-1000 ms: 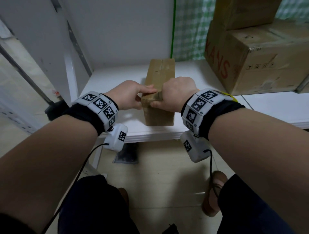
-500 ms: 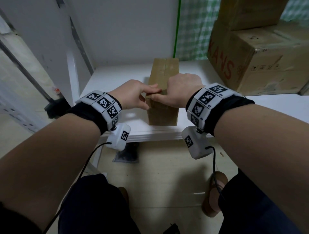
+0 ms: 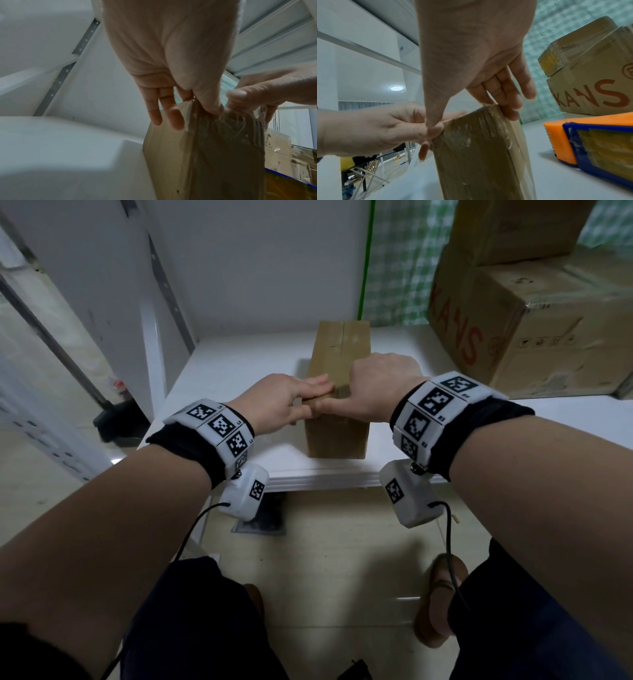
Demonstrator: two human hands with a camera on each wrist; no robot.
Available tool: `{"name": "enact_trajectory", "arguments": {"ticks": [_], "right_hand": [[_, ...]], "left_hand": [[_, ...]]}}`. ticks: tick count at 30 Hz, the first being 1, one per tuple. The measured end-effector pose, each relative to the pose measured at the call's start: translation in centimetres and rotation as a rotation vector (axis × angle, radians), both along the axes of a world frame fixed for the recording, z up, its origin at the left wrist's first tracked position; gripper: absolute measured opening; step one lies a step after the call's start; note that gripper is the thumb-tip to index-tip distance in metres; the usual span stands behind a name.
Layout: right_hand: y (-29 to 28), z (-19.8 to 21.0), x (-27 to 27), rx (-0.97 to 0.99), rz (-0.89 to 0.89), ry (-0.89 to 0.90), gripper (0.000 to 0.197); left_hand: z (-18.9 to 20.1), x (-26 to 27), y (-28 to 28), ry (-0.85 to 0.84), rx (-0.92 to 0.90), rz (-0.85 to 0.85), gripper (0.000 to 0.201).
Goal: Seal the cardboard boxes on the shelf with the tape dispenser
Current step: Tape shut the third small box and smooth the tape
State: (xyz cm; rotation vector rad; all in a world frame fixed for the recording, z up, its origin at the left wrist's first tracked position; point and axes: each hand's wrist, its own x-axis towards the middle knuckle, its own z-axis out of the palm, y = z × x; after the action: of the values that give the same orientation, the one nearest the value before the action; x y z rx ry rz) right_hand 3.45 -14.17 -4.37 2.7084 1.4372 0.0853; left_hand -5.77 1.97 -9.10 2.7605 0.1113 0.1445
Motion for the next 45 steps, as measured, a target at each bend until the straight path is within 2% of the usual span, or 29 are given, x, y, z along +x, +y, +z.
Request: {"name": "enact_trajectory", "arguments": {"ticks": [4,8,10,13,16,18,21,25,32,42,45], "right_hand": [[-0.3,0.2,1.1,-0.041,0.003,0.058,0.074],[-0.8,-0.1,2.7,0.033,-0.017,0.289,0.088],[-1.0,-0.3,3.3,0.119,-0.030,0.365,0.083],[-1.2,-0.6,4.2,0.198,-0.043,0.446,0.075],[-1.1,-1.1,4.8,0.215,-0.036,0.416,0.063],[-0.9,-1.4,5.1,0.238,-0.031,0.370,0.057],[-0.7,-2.1,5.5,0.310,-0.029,0.346,0.053],[-0.7,-3.3,5.9,0.429,-0.040,0.404,0.039],[-0.4,-4.3,6.4,0.528,-0.046,0.470,0.034],[-0.6,-4.8,6.5,0.572,-0.045,0.513,0.033],[-0.8,-5.2,6.6,0.588,-0.046,0.542,0.032]], "left_hand": [[0.0,-0.2,0.0,0.008,-0.032,-0.013,0.045],[1.0,-0.3,-0.4,0.073,0.012,0.003,0.048],[1.3,0.0,-0.4,0.083,-0.114,0.050,0.043],[1.0,0.8,-0.4,-0.024,-0.393,0.190,0.043],[0.7,1.8,-0.6,-0.156,-0.515,0.228,0.023],[0.4,2.3,-0.9,-0.203,-0.509,0.233,0.018],[-0.3,2.9,-1.1,-0.240,-0.483,0.239,0.021],[-0.7,2.9,-0.9,-0.225,-0.404,0.171,0.027],[-1.3,2.4,0.0,-0.208,-0.261,0.080,0.031],[-1.5,1.1,-0.7,-0.149,-0.030,0.043,0.068],[-1.2,1.4,-0.9,-0.160,-0.065,0.057,0.061]]}}
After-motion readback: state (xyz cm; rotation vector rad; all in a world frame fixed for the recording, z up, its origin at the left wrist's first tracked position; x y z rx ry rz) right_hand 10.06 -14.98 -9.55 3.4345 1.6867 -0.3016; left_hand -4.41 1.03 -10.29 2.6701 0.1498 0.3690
